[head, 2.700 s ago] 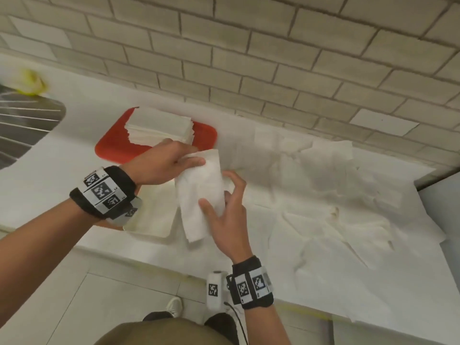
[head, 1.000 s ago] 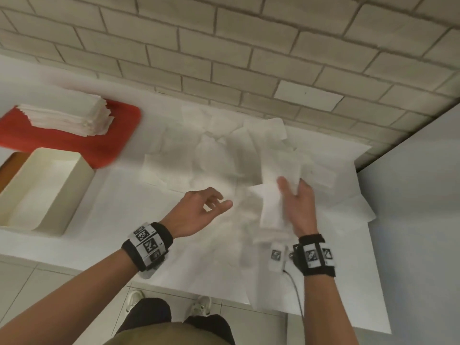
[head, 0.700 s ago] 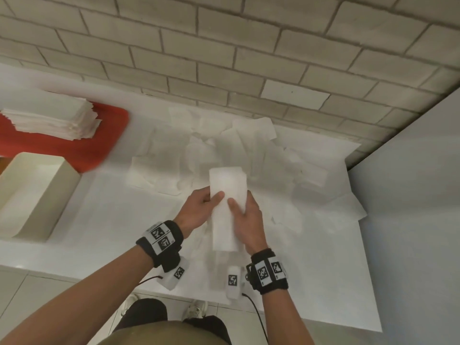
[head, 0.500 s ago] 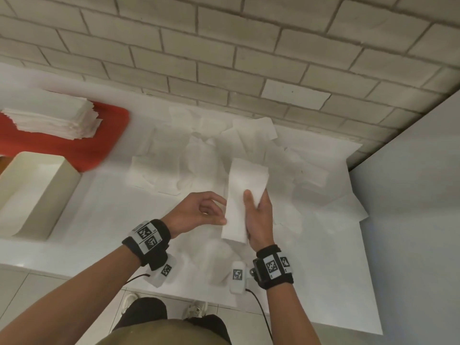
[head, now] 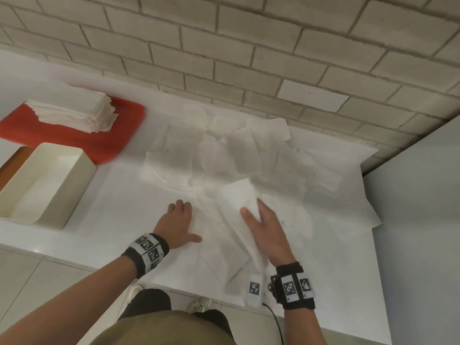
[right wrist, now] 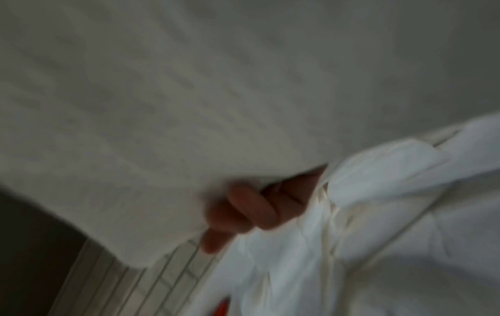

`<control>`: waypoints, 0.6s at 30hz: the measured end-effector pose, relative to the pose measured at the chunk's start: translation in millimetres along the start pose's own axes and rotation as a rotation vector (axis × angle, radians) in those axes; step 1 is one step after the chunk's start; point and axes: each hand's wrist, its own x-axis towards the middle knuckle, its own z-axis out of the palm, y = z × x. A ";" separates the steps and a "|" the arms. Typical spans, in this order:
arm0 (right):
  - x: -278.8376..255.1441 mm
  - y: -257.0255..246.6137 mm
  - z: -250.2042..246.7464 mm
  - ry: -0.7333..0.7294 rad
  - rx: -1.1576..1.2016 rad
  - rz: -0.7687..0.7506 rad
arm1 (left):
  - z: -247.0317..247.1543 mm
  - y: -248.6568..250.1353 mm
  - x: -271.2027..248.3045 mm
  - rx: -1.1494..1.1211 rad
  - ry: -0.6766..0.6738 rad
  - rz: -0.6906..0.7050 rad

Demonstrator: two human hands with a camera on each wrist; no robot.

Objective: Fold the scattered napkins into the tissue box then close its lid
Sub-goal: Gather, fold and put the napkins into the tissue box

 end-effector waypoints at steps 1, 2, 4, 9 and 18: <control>0.8 7.3 13.7 -0.071 -0.095 0.010 | 5.9 -4.7 0.7 -0.046 0.007 0.014; 2.6 14.7 29.5 -0.128 -0.194 0.010 | 8.9 -8.5 0.2 -0.094 0.016 0.038; 8.5 35.5 65.0 -0.165 -0.382 -0.001 | 13.9 -14.1 2.1 -0.221 0.057 0.081; 19.3 64.2 104.0 -0.077 -0.538 0.004 | 9.8 -19.3 -7.6 -0.430 0.184 0.101; 20.7 52.1 94.8 0.017 -0.160 -0.123 | -2.3 -36.5 -22.9 -0.865 0.421 0.087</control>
